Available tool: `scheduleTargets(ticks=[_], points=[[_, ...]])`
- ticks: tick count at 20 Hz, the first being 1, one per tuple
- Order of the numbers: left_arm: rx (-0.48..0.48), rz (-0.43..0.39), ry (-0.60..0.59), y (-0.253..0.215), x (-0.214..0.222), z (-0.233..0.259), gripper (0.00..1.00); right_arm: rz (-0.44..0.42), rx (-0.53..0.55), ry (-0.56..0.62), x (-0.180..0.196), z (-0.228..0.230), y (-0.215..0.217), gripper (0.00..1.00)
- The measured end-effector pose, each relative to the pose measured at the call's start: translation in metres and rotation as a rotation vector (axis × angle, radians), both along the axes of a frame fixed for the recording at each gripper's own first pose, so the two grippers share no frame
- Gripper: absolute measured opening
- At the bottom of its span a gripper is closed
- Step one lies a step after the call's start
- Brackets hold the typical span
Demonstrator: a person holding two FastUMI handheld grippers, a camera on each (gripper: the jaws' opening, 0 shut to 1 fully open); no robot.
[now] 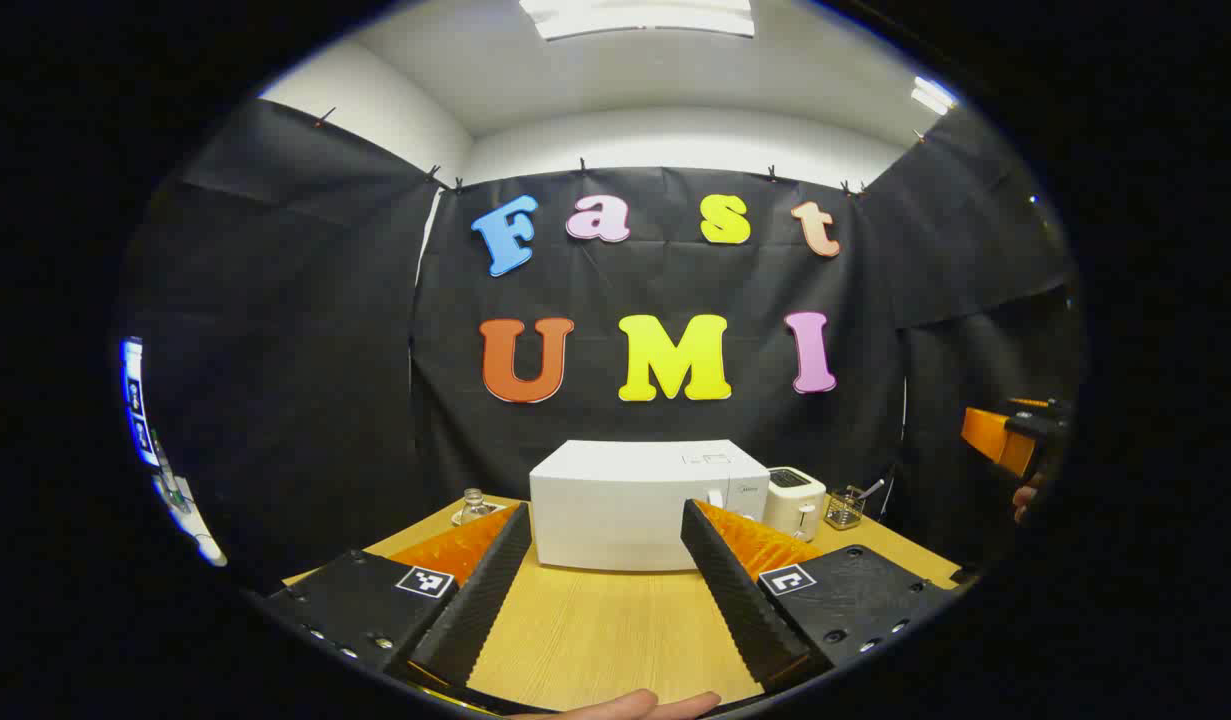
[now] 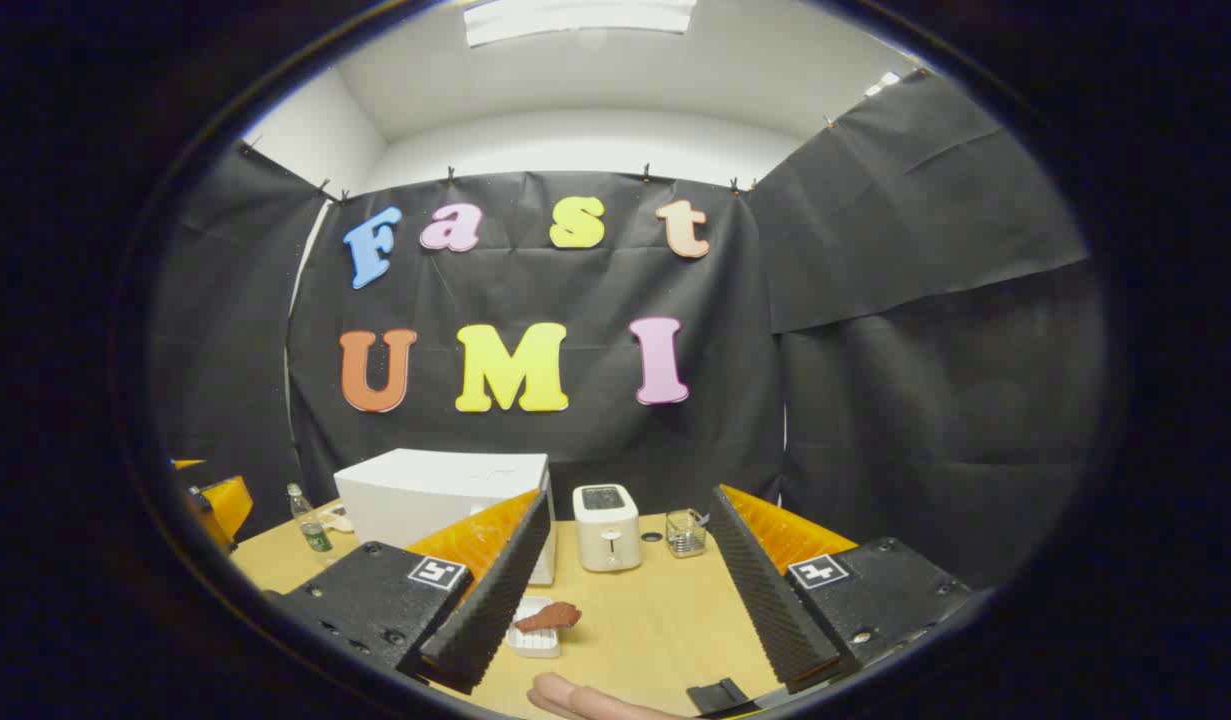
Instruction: Open the microwave oven with the left hand, put the food in, and close the microwave oven.
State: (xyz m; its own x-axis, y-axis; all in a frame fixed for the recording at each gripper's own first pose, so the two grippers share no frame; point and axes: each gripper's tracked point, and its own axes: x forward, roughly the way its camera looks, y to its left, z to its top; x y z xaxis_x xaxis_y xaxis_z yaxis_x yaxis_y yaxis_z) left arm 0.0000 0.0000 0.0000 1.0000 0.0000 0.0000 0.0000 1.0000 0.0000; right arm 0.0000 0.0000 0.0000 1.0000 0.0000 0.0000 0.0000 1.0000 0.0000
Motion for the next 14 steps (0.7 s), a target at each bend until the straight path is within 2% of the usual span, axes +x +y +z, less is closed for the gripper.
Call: scheduleTargets(ticks=[3,4,5,6,7,14], points=[[-0.019,0.005,0.017,0.002,0.001,-0.005,0.95,0.0,-0.004,0.004,-0.002,0.0,-0.005,1.0],[-0.024,0.003,0.021,0.003,0.0,-0.004,0.94,-0.005,-0.007,-0.001,-0.003,0.001,-0.007,0.94],[-0.032,0.004,0.024,0.003,0.001,-0.004,1.0,-0.011,-0.008,-0.007,-0.003,0.004,-0.009,1.0],[-0.042,0.005,0.03,0.005,0.001,-0.006,0.82,-0.011,-0.009,-0.01,-0.004,0.005,-0.009,0.93],[-0.047,0.002,0.031,0.006,0.0,-0.006,0.92,-0.008,-0.009,-0.011,-0.004,0.006,-0.009,1.0],[-0.048,-0.017,0.021,0.005,-0.003,-0.001,0.92,-0.001,-0.007,-0.023,-0.009,0.009,-0.013,1.0]])
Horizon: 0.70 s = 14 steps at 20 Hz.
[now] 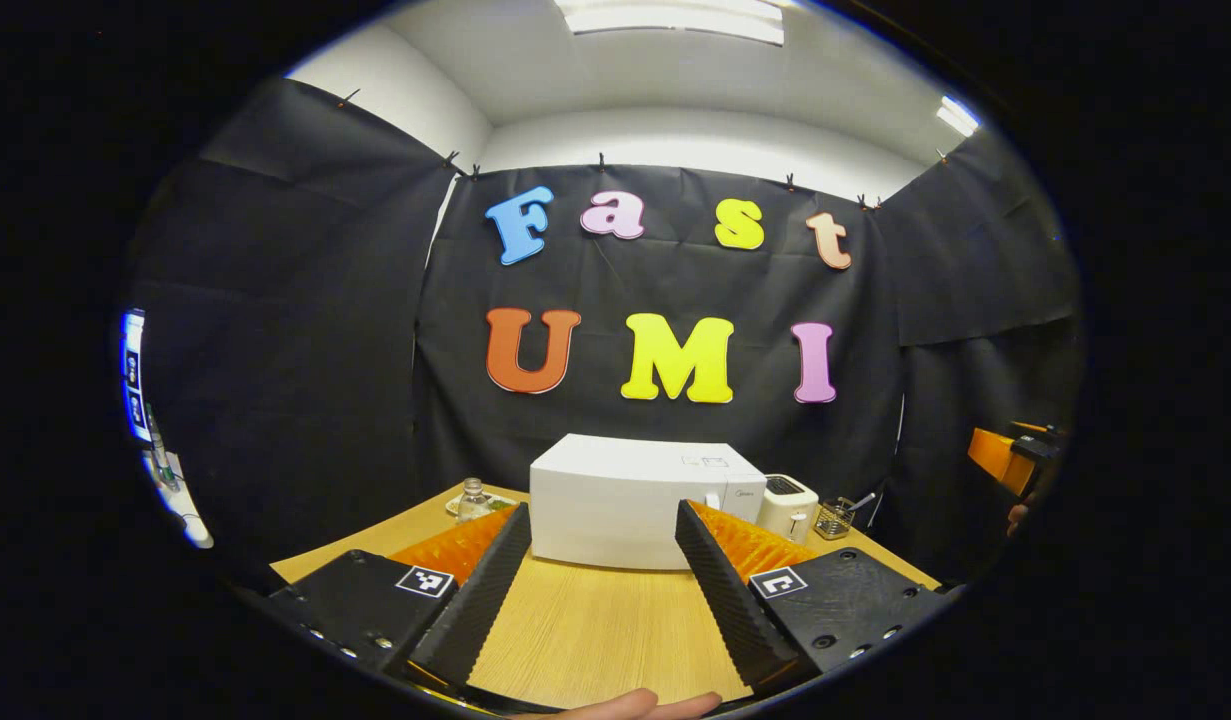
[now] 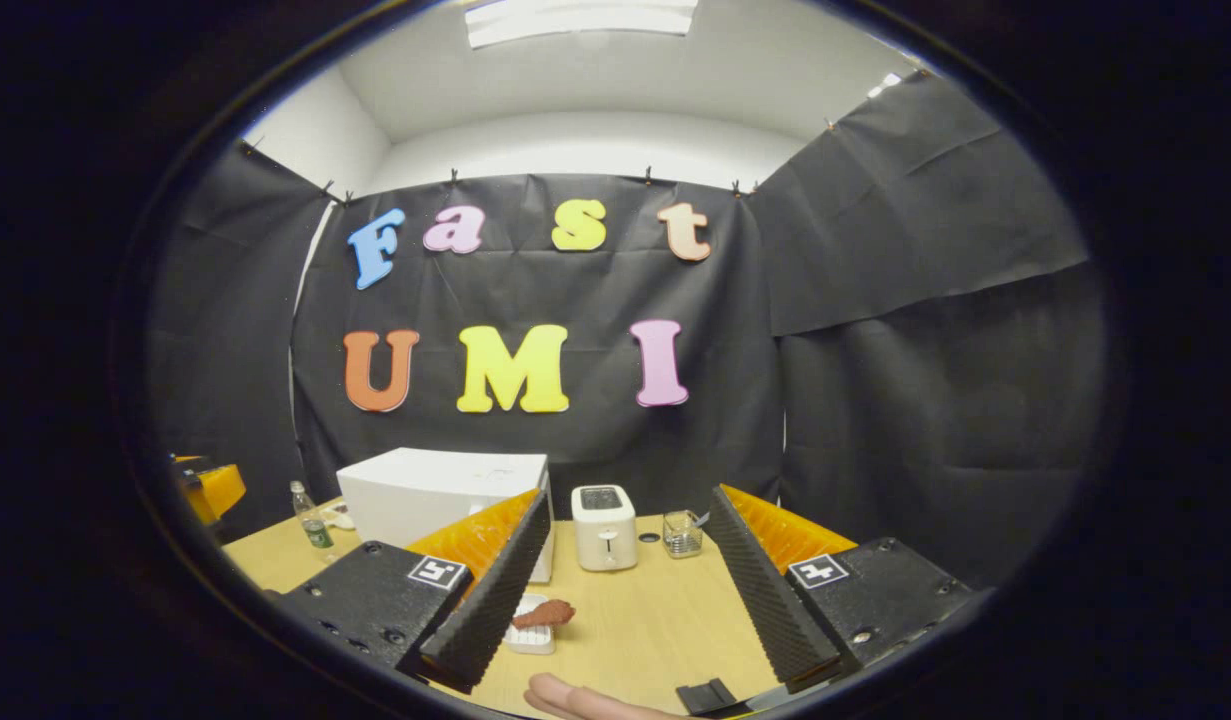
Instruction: Open the microwave oven with the left hand, put the food in, and close the microwave oven.
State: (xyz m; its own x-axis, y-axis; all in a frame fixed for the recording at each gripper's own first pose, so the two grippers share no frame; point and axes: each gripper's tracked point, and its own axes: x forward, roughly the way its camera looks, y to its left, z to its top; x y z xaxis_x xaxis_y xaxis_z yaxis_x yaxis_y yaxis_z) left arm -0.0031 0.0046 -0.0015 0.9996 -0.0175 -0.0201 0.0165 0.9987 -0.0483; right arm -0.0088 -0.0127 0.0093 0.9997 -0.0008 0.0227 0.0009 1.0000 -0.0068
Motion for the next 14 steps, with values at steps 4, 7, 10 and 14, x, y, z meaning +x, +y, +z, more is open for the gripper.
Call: scheduleTargets(ticks=[4,7,10,14], points=[[0.002,0.0,0.002,0.0,-0.001,0.0,0.92,0.007,0.008,-0.003,-0.002,0.0,-0.001,1.0],[-0.008,-0.006,0.0,-0.002,-0.003,0.001,0.92,0.015,0.014,-0.004,-0.004,-0.001,-0.003,1.0],[-0.021,-0.017,-0.006,-0.007,-0.005,0.002,0.92,0.01,0.017,-0.006,-0.007,-0.003,-0.011,1.0],[-0.012,-0.026,-0.013,-0.01,-0.006,0.003,0.92,0.011,0.02,-0.007,-0.01,-0.006,-0.015,1.0]])
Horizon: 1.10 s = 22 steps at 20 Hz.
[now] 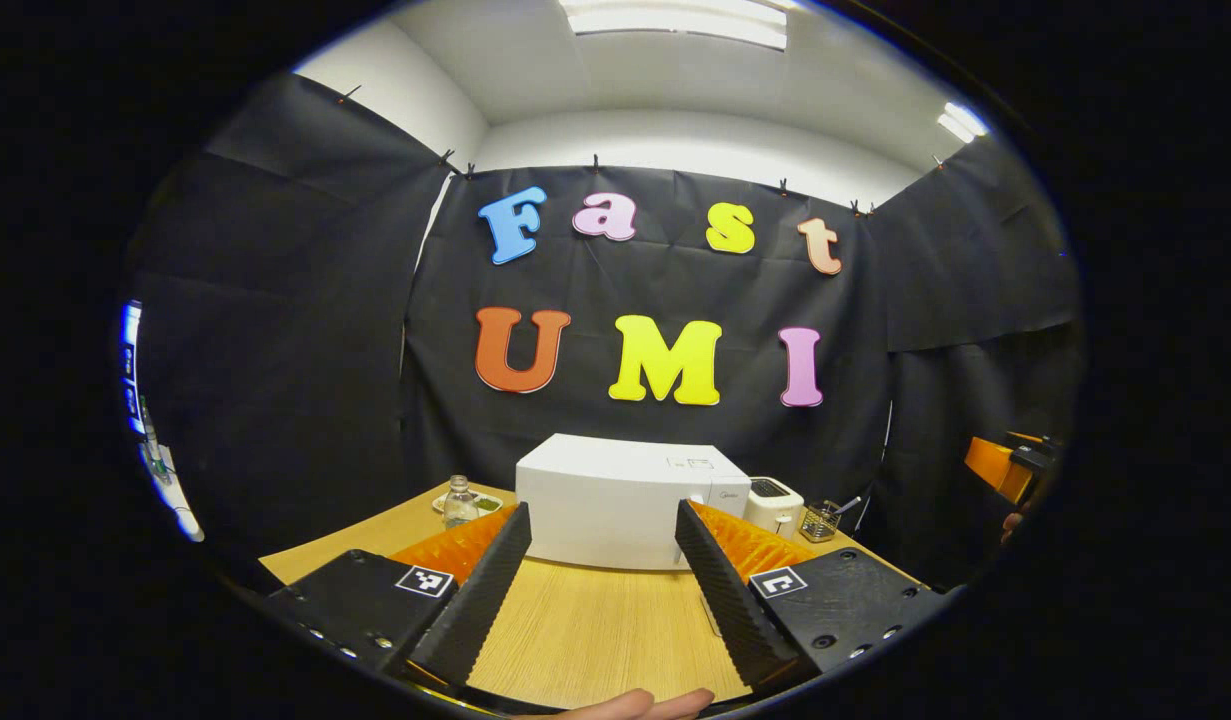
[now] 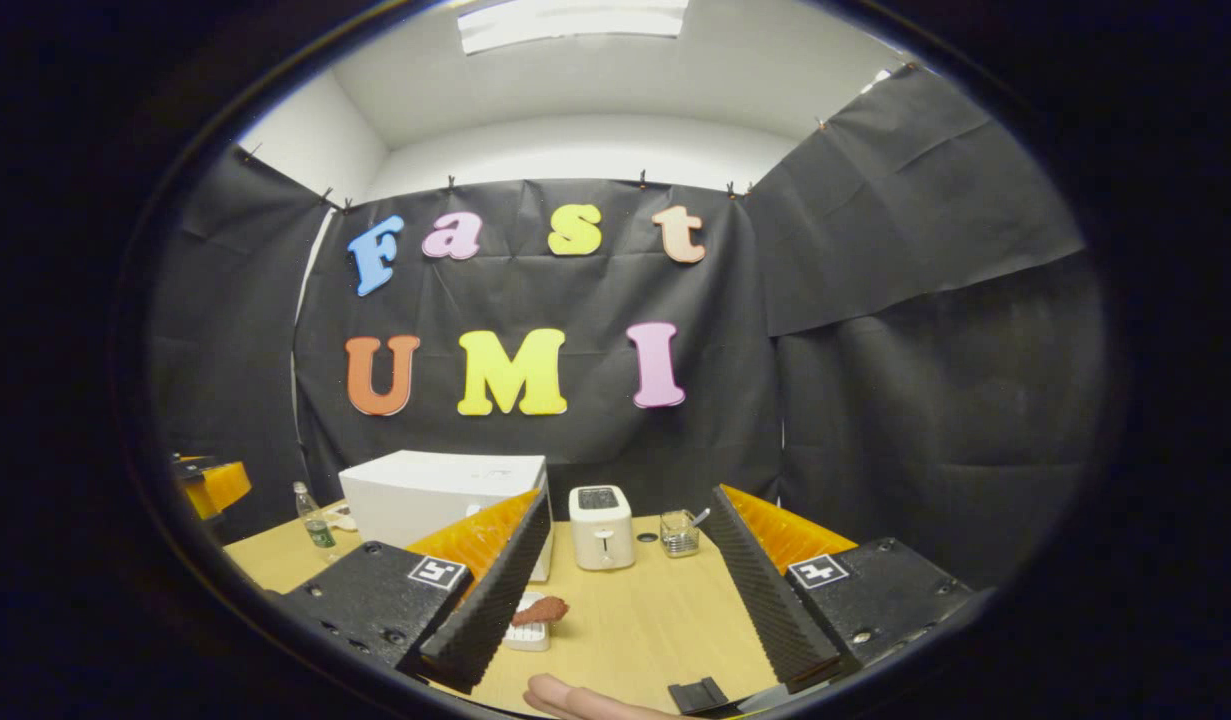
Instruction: Open the microwave oven with the left hand, put the food in, and close the microwave oven.
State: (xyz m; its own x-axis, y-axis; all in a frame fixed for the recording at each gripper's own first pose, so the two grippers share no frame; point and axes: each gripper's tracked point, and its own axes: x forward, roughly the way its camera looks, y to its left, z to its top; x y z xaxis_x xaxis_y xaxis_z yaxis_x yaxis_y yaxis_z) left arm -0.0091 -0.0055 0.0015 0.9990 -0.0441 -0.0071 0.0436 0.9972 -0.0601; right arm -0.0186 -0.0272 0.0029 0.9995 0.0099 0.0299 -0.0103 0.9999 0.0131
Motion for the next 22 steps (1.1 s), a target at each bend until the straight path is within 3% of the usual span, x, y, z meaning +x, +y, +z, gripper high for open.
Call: scheduleTargets(ticks=[9,14,15,16,22], points=[[-0.001,-0.012,0.021,-0.01,0.024,-0.007,0.92,0.025,0.014,0.004,0.004,-0.012,-0.009,1.0],[0.004,-0.067,0.056,-0.044,0.085,-0.025,0.92,0.029,0.022,0.007,0.016,-0.019,-0.022,1.0],[0.002,-0.081,0.066,-0.052,0.099,-0.031,0.92,0.026,0.023,0.007,0.019,-0.021,-0.025,0.94],[0.0,-0.097,0.077,-0.063,0.112,-0.039,0.92,0.023,0.024,0.011,0.022,-0.024,-0.029,1.0],[-0.049,-0.194,0.121,-0.121,0.187,-0.09,0.92,0.047,0.024,0.019,0.028,-0.033,-0.037,1.0]])
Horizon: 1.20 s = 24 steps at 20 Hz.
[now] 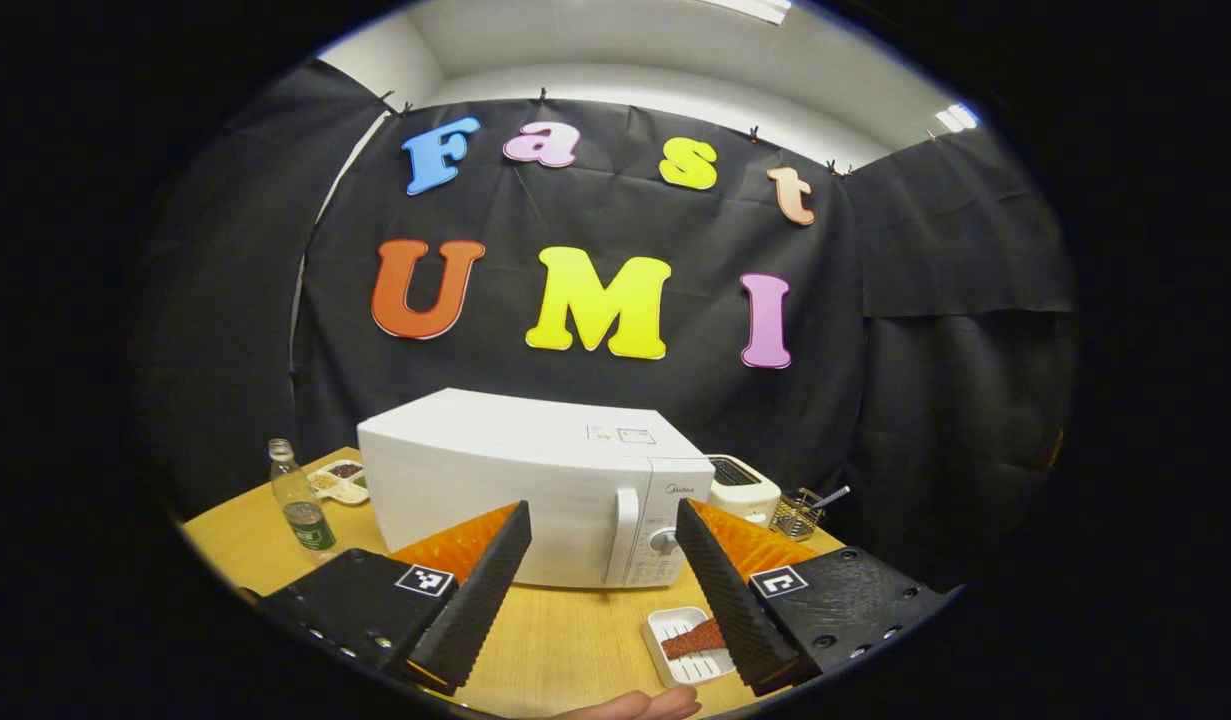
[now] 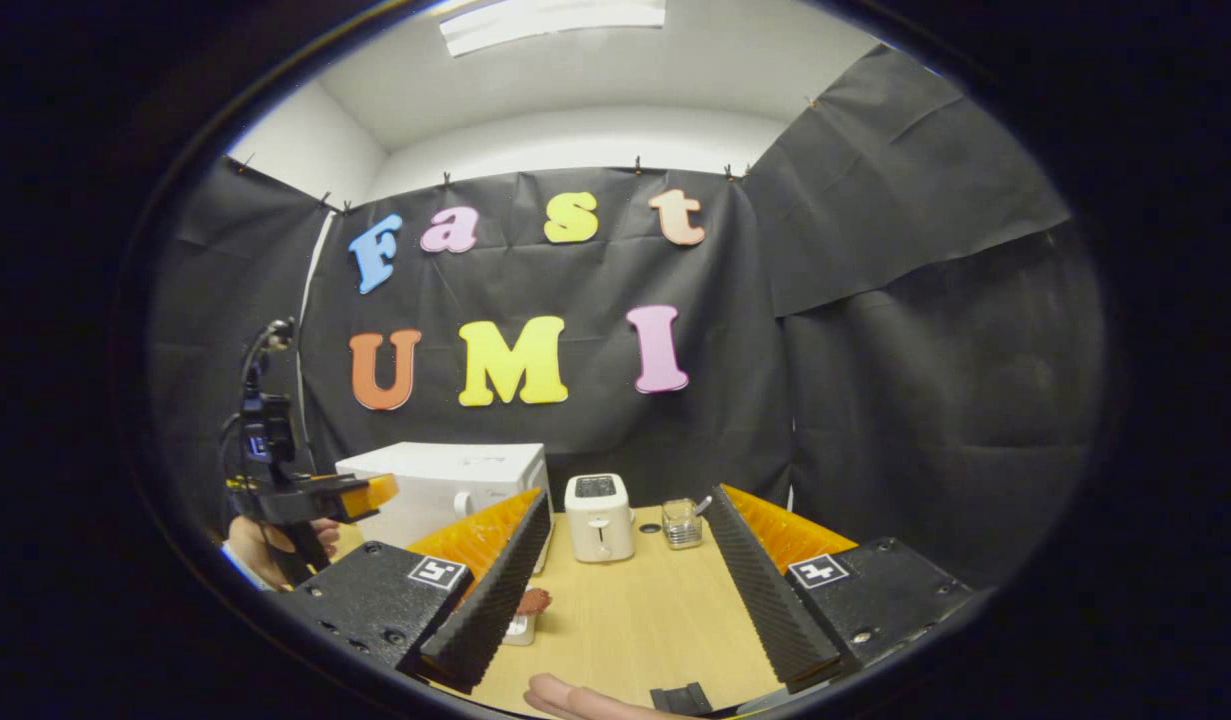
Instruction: Open the microwave oven with the left hand, put the food in, and close the microwave oven.
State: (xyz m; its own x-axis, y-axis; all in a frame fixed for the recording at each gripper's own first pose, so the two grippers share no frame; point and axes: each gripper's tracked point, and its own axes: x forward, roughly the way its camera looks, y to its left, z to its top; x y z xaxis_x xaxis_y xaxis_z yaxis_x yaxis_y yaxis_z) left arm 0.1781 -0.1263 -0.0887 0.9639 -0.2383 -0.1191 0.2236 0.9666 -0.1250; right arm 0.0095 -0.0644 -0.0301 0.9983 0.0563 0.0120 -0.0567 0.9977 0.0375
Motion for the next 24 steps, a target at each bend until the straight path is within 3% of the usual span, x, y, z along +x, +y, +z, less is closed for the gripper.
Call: scheduleTargets(ticks=[1,2,3,8,9,10,13,14,15,17,19,20,22,23,24], points=[[-0.031,-0.02,0.015,-0.011,0.011,-0.01,0.92,-0.002,-0.006,-0.001,0.001,-0.001,-0.003,1.0],[-0.047,-0.025,0.039,-0.017,0.021,-0.022,0.78,-0.01,-0.011,0.0,0.001,-0.002,-0.006,1.0],[-0.048,-0.019,0.058,-0.02,0.031,-0.032,0.9,-0.017,-0.016,-0.002,0.002,-0.003,-0.011,1.0],[0.012,-0.007,0.109,-0.035,0.067,-0.075,0.9,-0.026,-0.017,0.0,0.005,-0.012,-0.024,1.0],[0.025,-0.001,0.118,-0.036,0.073,-0.083,0.9,-0.026,-0.014,0.004,0.006,-0.015,-0.026,0.94],[0.033,0.007,0.131,-0.038,0.081,-0.091,0.9,-0.027,-0.009,0.007,0.008,-0.017,-0.029,1.0],[0.047,0.017,0.147,-0.043,0.097,-0.108,0.9,-0.03,0.004,0.023,0.014,-0.027,-0.038,1.0],[0.055,0.021,0.147,-0.043,0.102,-0.112,0.9,-0.032,0.009,0.031,0.016,-0.031,-0.041,0.94],[0.051,0.02,0.152,-0.045,0.106,-0.116,0.9,-0.035,0.015,0.039,0.018,-0.035,-0.044,1.0],[0.024,-0.017,0.147,-0.057,0.111,-0.118,0.82,-0.041,0.023,0.05,0.022,-0.04,-0.049,1.0],[0.029,-0.026,0.134,-0.061,0.118,-0.121,0.65,-0.046,0.031,0.062,0.026,-0.047,-0.053,1.0],[0.043,-0.022,0.132,-0.06,0.121,-0.124,0.47,-0.045,0.037,0.066,0.028,-0.048,-0.054,0.94],[0.088,0.037,0.136,-0.05,0.127,-0.128,0.46,-0.043,0.046,0.075,0.03,-0.052,-0.054,0.94],[0.125,0.032,0.144,-0.05,0.124,-0.128,0.38,-0.043,0.051,0.077,0.031,-0.054,-0.055,1.0],[0.13,0.039,0.148,-0.049,0.126,-0.131,0.45,-0.044,0.057,0.079,0.032,-0.055,-0.055,0.94]])
